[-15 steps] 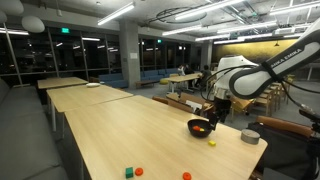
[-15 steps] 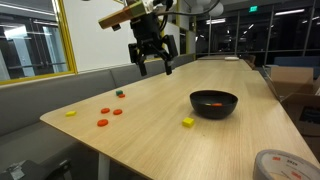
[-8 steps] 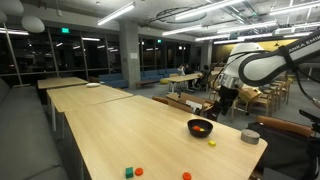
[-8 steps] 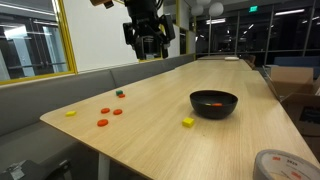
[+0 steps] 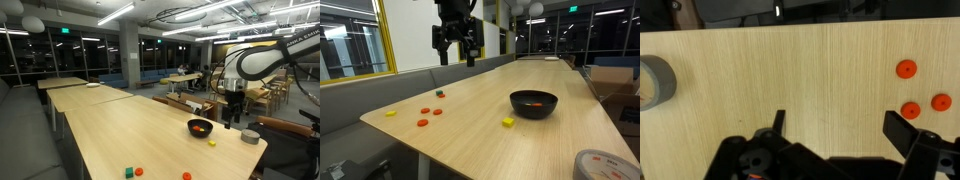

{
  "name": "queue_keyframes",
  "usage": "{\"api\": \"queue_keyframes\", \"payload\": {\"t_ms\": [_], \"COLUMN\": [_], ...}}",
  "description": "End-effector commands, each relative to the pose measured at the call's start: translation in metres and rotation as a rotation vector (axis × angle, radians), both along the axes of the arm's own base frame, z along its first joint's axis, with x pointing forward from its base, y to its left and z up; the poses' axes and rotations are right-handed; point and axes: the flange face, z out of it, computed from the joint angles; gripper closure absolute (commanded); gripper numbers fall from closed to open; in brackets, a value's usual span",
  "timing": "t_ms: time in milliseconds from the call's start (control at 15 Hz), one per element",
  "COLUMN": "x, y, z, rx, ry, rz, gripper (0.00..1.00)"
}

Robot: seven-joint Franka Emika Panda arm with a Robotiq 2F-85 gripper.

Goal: Put the orange circles into the bowl.

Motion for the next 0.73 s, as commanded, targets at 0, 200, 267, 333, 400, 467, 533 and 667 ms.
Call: {"api": "queue_keyframes", "payload": {"t_ms": [0, 200, 267, 333, 400, 467, 533, 667], "x": [0.0034, -0.0014, -0.0012, -0.0008, -0.0007, -0.0006, -0.0006, -0.0006], "y": [0.0000, -0.0002, -0.0003, -0.0004, -0.0004, -0.0004, -0.0004, -0.0004], "z": [0.0079, 0.0002, 0.0002, 0.0003, 0.0002, 0.0001, 0.0000, 0.0000], "rx": [0.014, 0.003, 0.003, 0.003, 0.003, 0.003, 0.003, 0.003], "ry": [0.036, 0.033, 0.037, 0.038, 0.039, 0.039, 0.040, 0.040], "rz": [-0.017, -0.002, -0.003, -0.003, -0.003, -0.003, -0.003, -0.003], "gripper": [0.00, 0.00, 0.00, 0.00, 0.00, 0.00, 0.00, 0.00]}}
